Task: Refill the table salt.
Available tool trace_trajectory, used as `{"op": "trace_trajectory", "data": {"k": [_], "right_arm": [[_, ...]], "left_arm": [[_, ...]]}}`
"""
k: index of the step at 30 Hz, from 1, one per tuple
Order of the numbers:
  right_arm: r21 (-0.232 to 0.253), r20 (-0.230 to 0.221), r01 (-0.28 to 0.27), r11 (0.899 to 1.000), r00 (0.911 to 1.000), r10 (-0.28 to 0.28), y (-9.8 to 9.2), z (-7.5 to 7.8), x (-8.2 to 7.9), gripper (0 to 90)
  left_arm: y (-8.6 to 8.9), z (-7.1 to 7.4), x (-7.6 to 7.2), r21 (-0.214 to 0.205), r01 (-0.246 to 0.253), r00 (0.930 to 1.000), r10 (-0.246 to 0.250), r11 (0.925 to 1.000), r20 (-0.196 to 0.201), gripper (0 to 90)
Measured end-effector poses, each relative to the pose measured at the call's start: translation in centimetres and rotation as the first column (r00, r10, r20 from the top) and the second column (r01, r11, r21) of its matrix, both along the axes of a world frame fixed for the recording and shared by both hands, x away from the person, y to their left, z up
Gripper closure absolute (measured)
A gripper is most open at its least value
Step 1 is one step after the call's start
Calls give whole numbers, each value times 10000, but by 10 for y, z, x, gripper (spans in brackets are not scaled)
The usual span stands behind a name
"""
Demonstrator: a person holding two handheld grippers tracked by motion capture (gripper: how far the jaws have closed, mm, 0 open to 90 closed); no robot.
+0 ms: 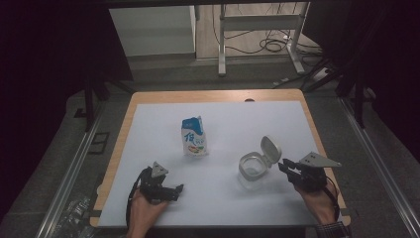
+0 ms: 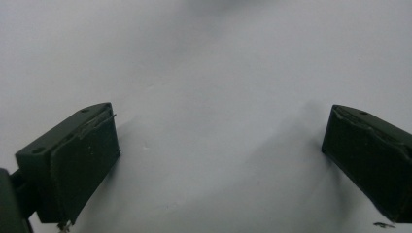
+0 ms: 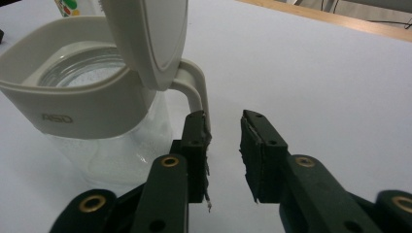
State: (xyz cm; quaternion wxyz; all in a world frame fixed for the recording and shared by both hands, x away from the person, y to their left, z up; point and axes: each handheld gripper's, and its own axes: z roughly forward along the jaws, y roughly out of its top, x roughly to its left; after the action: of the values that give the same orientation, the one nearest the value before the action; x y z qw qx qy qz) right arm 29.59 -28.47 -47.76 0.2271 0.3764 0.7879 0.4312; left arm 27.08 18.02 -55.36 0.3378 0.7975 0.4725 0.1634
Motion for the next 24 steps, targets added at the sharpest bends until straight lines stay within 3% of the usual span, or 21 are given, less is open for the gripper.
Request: {"op": "trace_trajectory", "data": {"k": [7, 10, 13, 16, 24], "right_arm": [[38, -121, 37, 10000, 9999, -37, -3, -3, 0, 651], [65, -110, 84, 9999, 9999, -83, -5, -3, -1, 632], [105, -110, 207, 9997, 9997, -206, -6, -4, -1, 602], [168, -153, 291, 9994, 9995, -289, -6, -5, -1, 566], [45, -163, 478, 9988, 9987, -477, -4, -7, -1, 514]], "left_arm": [[5, 2, 0, -217, -13, 10000, 14, 9998, 51, 74], [9, 4, 1, -846, 201, 9998, -198, 9962, 46, 109], [8, 9, 3, -807, 397, 9990, -378, 9959, 246, 125], [9, 17, 9, -1137, 552, 9978, -505, 9920, 440, 127], [7, 42, 28, -1042, 1145, 9911, -1064, 9879, 795, 118]]}}
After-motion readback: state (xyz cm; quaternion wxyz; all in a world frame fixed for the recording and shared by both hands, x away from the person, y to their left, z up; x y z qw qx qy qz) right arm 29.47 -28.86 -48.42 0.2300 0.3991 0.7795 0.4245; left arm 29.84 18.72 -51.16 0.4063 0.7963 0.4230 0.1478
